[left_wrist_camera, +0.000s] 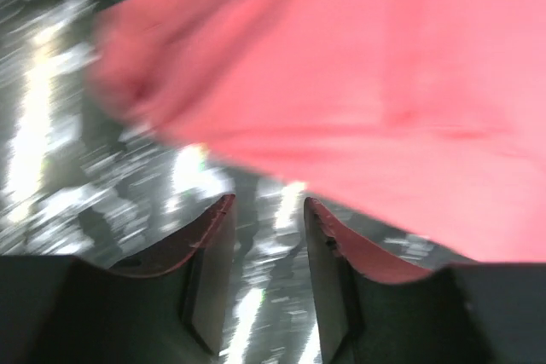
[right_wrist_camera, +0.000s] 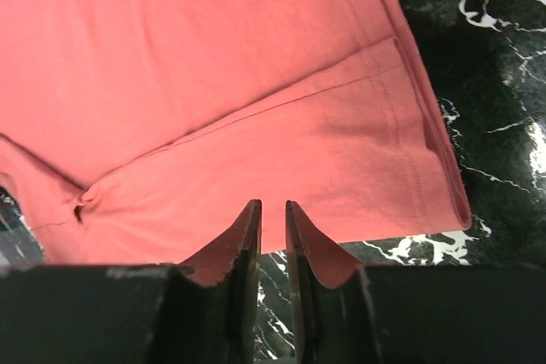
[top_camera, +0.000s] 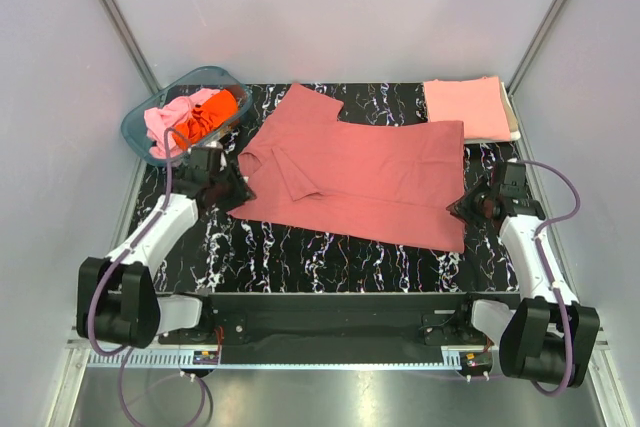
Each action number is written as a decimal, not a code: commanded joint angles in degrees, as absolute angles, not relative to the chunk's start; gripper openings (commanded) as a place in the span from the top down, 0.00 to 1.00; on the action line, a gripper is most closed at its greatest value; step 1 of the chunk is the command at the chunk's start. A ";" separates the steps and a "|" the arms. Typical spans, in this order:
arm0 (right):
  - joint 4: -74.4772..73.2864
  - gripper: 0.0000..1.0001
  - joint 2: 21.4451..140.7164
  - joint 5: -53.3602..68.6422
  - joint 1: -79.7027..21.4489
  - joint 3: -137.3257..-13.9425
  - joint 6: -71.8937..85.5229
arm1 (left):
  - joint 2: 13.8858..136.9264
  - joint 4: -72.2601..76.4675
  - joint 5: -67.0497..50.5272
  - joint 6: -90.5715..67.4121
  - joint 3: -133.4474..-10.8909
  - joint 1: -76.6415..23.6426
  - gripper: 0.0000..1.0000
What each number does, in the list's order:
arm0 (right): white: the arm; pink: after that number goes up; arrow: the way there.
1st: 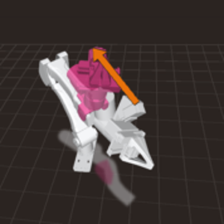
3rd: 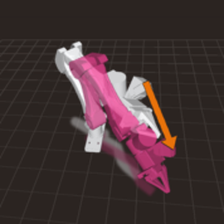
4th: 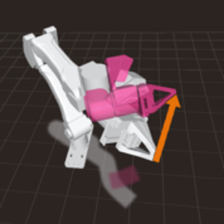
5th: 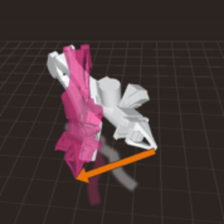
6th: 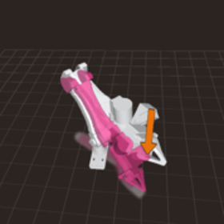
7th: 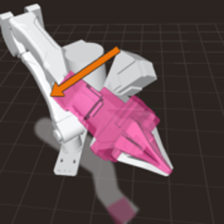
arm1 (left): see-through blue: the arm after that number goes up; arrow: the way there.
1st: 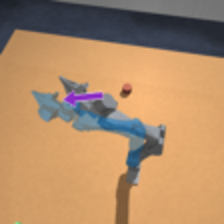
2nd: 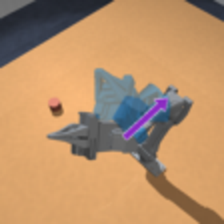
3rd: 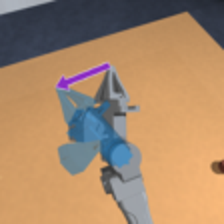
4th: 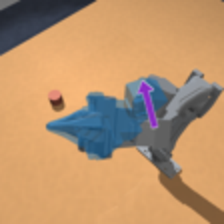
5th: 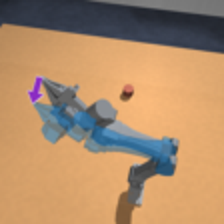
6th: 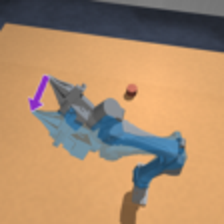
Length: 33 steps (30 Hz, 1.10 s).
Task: Fold and stack the t-shirts
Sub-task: Fold the tshirt
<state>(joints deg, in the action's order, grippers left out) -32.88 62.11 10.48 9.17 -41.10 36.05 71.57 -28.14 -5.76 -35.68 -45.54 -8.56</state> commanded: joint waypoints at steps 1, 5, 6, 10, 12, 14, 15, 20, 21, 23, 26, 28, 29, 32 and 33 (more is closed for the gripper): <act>-32.34 0.75 60.29 13.18 9.40 -44.38 35.86 | 74.96 -17.34 -15.90 -38.32 -48.51 -10.89 0.56; -32.17 0.75 59.33 13.54 9.40 -45.26 35.77 | 83.55 -12.05 -19.68 -39.46 -50.88 -12.65 0.55; -32.08 0.75 59.15 13.62 9.32 -45.35 35.77 | 84.80 -11.26 -19.86 -39.46 -51.50 -13.44 0.55; -31.64 0.75 59.41 12.83 9.40 -45.26 35.86 | 90.69 -10.54 -19.51 -39.02 -56.58 -14.59 0.55; -31.38 0.75 60.37 12.48 9.32 -45.26 35.77 | 93.86 -10.99 -19.07 -39.37 -58.79 -14.76 0.55; -31.20 0.75 61.17 12.57 9.32 -45.44 35.60 | 95.44 -11.07 -18.46 -39.64 -59.59 -14.94 0.55; -31.11 0.75 61.95 12.83 9.40 -45.70 35.42 | 96.67 -11.07 -18.02 -39.90 -59.76 -15.12 0.55; -30.41 0.75 63.10 12.92 9.40 -46.32 35.59 | 100.45 -10.90 -18.19 -40.17 -61.43 -15.73 0.57; -30.24 0.75 63.19 13.01 9.40 -46.23 35.86 | 100.81 -10.90 -18.28 -40.25 -61.61 -15.91 0.57; -29.53 0.75 63.54 13.18 9.40 -46.41 36.03 | 101.16 -11.07 -17.50 -40.52 -61.79 -16.17 0.57; -29.27 0.75 64.25 13.36 9.40 -46.58 36.04 | 101.60 -11.25 -15.83 -40.69 -61.79 -16.96 0.57; -29.18 0.75 64.69 13.27 9.40 -46.58 35.86 | 102.04 -11.34 -15.99 -40.78 -62.22 -17.49 0.57; -29.09 0.75 64.86 13.18 9.40 -46.58 35.69 | 102.56 -11.25 -16.17 -40.69 -62.40 -17.58 0.57; -29.09 0.75 65.04 13.10 9.40 -46.41 35.51 | 103.35 -11.43 -15.82 -40.78 -62.75 -18.10 0.58; -29.00 0.75 65.04 13.10 9.40 -46.32 35.51 | 103.62 -11.43 -15.82 -40.78 -63.01 -18.11 0.58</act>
